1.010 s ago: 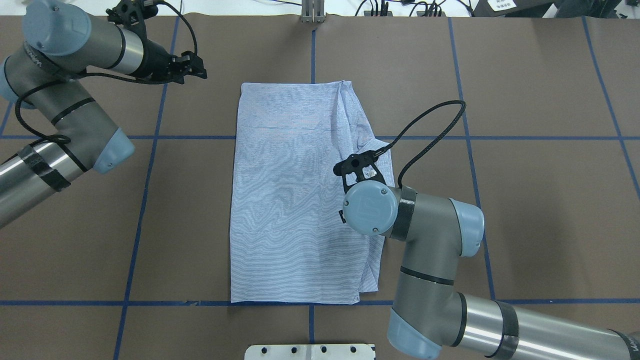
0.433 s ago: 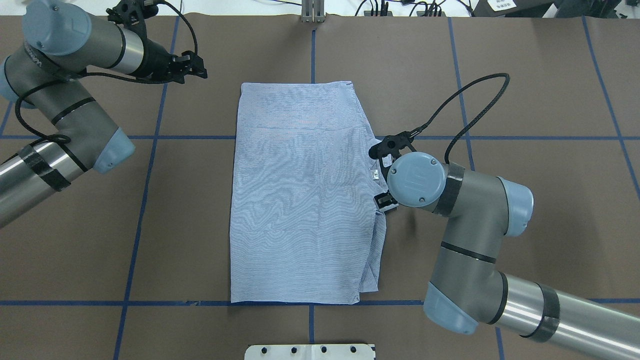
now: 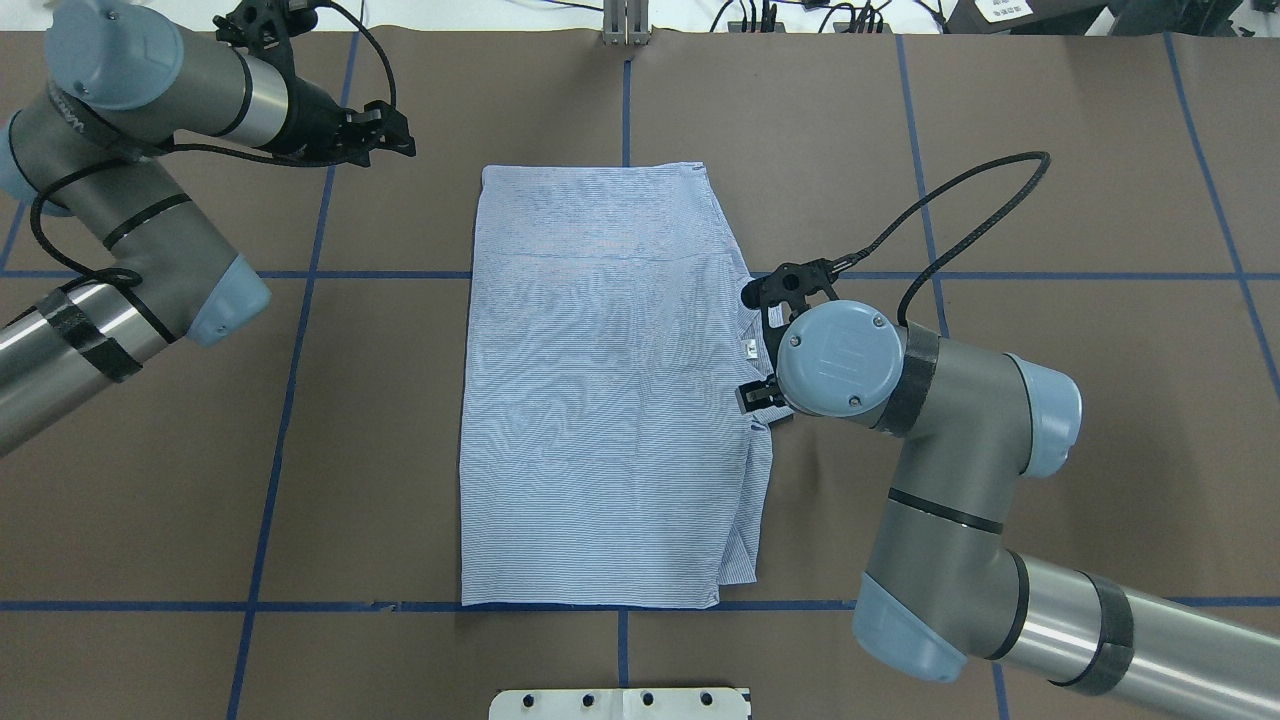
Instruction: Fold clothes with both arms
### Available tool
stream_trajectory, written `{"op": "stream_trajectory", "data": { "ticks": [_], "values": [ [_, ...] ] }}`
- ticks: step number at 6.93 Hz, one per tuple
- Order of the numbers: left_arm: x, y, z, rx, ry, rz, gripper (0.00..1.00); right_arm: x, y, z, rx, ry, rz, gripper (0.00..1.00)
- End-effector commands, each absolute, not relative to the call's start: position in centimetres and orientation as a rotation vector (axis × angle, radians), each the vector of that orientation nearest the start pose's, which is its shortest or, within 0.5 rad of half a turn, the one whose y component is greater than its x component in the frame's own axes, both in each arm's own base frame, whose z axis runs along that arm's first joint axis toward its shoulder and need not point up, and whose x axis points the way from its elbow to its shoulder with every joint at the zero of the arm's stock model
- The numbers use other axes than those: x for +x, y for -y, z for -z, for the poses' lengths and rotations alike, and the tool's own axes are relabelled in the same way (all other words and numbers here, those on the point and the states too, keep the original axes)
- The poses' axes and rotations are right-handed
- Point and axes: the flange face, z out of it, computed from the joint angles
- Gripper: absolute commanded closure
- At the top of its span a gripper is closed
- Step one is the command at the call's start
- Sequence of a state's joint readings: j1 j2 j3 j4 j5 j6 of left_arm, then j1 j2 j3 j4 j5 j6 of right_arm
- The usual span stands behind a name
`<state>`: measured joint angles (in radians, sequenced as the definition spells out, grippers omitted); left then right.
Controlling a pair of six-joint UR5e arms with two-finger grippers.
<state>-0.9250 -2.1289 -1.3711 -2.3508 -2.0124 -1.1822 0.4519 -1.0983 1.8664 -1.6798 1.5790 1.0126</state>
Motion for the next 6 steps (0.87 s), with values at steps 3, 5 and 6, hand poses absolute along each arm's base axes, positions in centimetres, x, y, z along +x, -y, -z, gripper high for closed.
{"op": "stream_trajectory", "data": {
  "ticks": [3,5,6],
  "values": [
    [35.7,62.7,-33.3,0.374,-1.124,0.224,0.33,-53.3,28.7,-24.9,0.062,0.767,-0.572,0.02],
    [35.6,62.5,-32.8,0.378,-1.128,0.224,0.33,-55.2,24.5,-23.4,-0.062,0.95,-0.887,0.11],
    [35.6,62.5,-32.7,0.379,-1.129,0.224,0.33,-55.6,23.2,-24.7,-0.119,0.94,-0.977,0.15]
  ]
}}
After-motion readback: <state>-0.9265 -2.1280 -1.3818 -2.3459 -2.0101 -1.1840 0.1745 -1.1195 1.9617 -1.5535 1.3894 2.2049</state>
